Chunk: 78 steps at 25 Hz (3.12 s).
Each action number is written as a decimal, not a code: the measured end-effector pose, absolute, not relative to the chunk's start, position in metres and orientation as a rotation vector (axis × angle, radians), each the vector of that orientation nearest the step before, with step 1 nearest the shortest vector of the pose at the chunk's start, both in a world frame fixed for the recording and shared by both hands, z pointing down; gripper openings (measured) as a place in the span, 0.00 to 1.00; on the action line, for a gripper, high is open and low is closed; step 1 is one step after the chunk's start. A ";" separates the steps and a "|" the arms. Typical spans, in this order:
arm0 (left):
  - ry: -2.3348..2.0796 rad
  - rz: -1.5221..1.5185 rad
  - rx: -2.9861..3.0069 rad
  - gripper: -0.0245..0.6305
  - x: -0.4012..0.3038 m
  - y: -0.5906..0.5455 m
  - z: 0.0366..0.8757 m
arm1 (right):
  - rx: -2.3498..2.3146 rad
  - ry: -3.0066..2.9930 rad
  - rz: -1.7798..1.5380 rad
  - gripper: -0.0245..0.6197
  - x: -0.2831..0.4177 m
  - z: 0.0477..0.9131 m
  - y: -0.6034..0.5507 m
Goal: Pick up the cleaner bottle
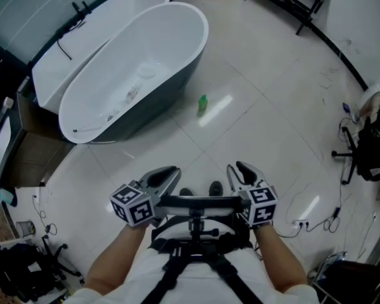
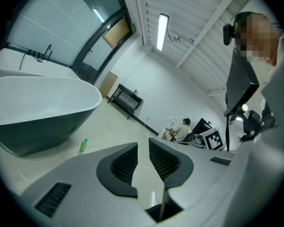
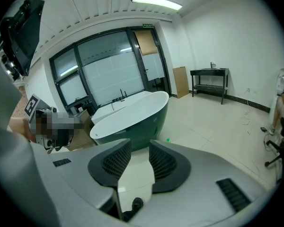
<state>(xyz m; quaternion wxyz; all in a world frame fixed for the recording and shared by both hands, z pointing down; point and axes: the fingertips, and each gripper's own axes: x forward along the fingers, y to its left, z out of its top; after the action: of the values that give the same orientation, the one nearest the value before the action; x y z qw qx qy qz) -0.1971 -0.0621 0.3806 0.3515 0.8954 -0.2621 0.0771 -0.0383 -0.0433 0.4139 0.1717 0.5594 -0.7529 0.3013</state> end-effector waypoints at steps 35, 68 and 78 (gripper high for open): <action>-0.968 0.104 2.176 0.15 -0.065 -0.117 0.390 | 1.066 -2.307 0.759 0.22 0.063 0.431 -0.141; -0.940 0.185 2.231 0.15 -0.108 -0.059 0.411 | 1.244 -2.248 0.780 0.22 0.036 0.439 -0.070; -0.996 0.230 2.189 0.15 -0.117 -0.091 0.435 | 1.122 -2.253 0.805 0.22 0.026 0.472 -0.107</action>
<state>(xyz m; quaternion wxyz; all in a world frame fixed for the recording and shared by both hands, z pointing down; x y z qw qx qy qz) -0.1174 -0.0914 0.4350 0.3549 0.8471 -0.3853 0.0890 0.0258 -0.1070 0.4718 0.2470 0.4113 -0.8262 0.2952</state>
